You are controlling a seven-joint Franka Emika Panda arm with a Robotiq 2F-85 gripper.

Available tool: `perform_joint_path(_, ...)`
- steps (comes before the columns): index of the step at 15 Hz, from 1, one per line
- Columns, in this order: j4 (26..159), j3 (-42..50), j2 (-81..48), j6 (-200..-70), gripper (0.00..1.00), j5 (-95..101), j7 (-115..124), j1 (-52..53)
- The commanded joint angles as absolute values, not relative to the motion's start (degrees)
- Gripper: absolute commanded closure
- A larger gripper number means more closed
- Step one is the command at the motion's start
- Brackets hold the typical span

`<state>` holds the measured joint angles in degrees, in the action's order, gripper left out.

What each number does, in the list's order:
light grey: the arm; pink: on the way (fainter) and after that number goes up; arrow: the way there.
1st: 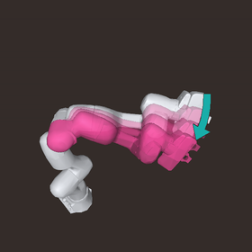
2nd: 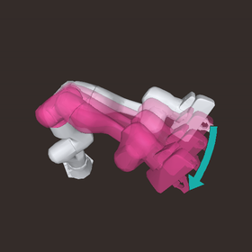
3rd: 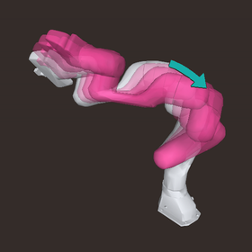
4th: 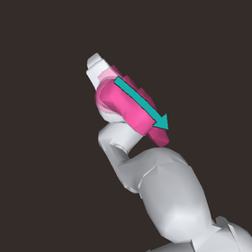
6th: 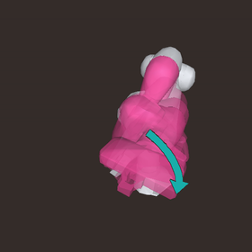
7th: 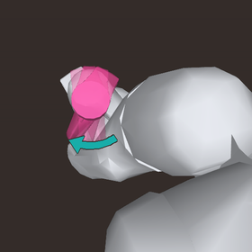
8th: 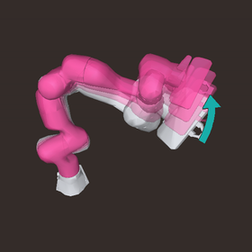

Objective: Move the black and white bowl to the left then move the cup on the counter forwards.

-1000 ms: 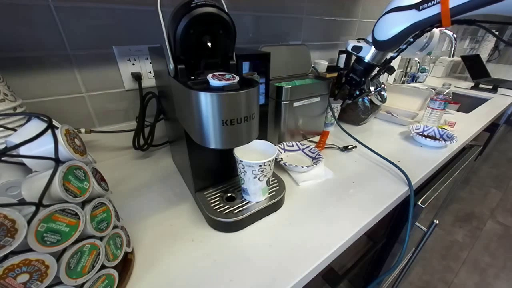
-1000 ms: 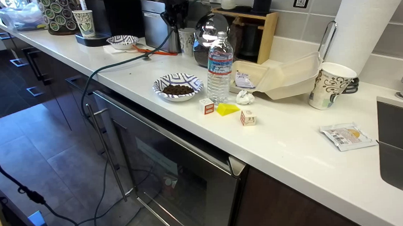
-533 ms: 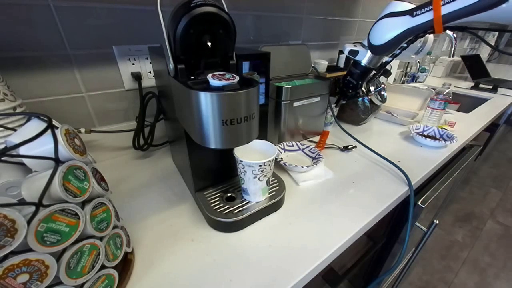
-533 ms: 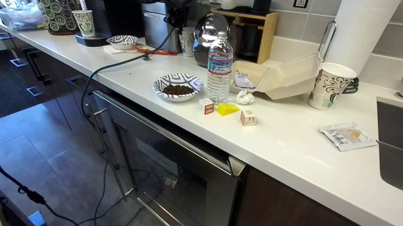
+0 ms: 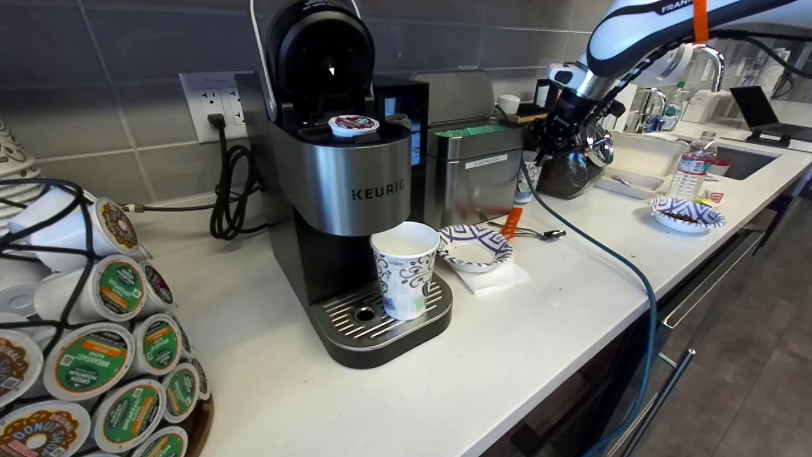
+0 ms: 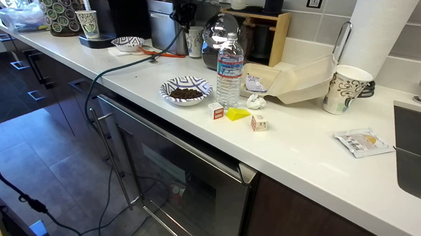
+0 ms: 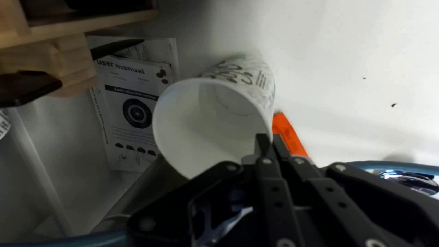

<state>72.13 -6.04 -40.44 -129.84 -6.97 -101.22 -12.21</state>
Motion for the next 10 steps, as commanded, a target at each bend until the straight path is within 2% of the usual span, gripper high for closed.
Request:
perform_joint_path(1,78.55,-6.21,-33.09,-128.61,0.99,-7.22,-102.65,-13.17)
perform_joint_path(10,102.3,-5.5,-15.06,-132.74,0.99,-13.24,-104.27,-14.93)
